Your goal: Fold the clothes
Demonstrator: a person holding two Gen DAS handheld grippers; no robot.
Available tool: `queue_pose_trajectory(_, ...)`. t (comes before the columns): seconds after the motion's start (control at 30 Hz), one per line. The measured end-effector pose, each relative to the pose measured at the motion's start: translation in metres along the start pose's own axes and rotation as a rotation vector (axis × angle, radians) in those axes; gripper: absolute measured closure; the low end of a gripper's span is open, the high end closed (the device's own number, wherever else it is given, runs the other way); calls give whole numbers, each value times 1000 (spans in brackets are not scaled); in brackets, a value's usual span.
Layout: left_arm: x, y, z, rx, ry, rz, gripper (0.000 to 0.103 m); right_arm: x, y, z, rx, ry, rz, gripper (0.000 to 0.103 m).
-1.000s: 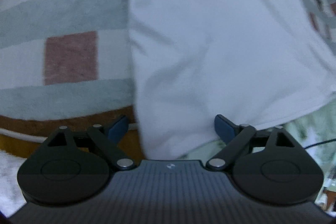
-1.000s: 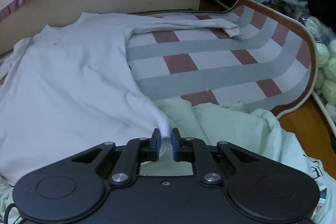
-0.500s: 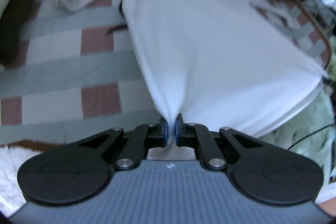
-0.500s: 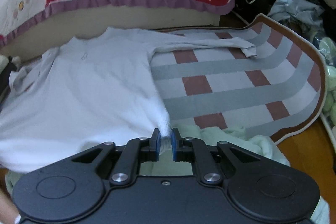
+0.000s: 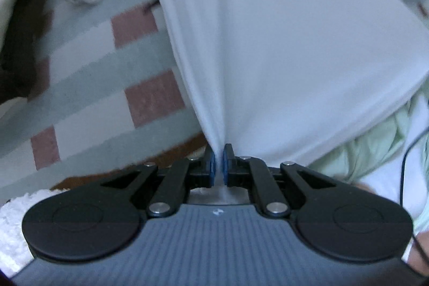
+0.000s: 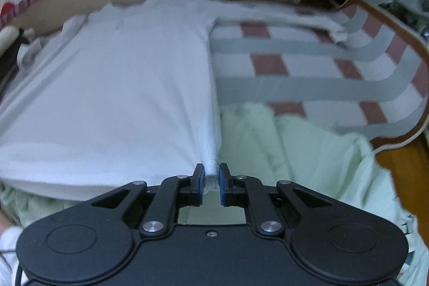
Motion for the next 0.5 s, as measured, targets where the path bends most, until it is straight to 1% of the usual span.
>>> queue_pose_trajectory(0.03, 1, 4, 1, -22, 13, 5, 98, 0, 6, -2, -19, -2, -14, 91)
queue_pose_trajectory(0.2, 10, 15, 3, -94, 70, 30, 98, 4, 16, -12, -43, 19, 0, 91)
queue_pose_trajectory(0.33, 17, 22, 5, -138, 108, 58, 97, 2, 17, -10, -76, -12, -25, 91)
queue_pose_trajectory(0.37, 17, 23, 6, -147, 109, 59, 97, 0, 21, -10, -105, -33, -48, 91)
queue_pose_trajectory(0.4, 16, 24, 6, -156, 104, 57, 95, -3, 24, -12, -136, -58, -80, 94)
queue_pose_trajectory(0.43, 15, 24, 7, -165, 92, 51, 95, -5, 28, -14, -173, -84, -150, 96)
queue_pose_trajectory(0.47, 12, 21, 8, -185, 76, 29, 93, -7, 31, -18, -220, -116, -251, 95)
queue_pose_trajectory(0.5, 8, 14, 11, -208, 59, -14, 86, -8, 19, -18, -216, -105, -261, 94)
Point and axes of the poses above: each gripper's, at about its wrist camera, not at the fingertips, and y roughly the way its jaws point, x to its right, z to its top, the point moved 1 cm from there along y, roughly the way its jaws point, and after that the axes turned 7 degrees about -x, right-handed, at the moved point
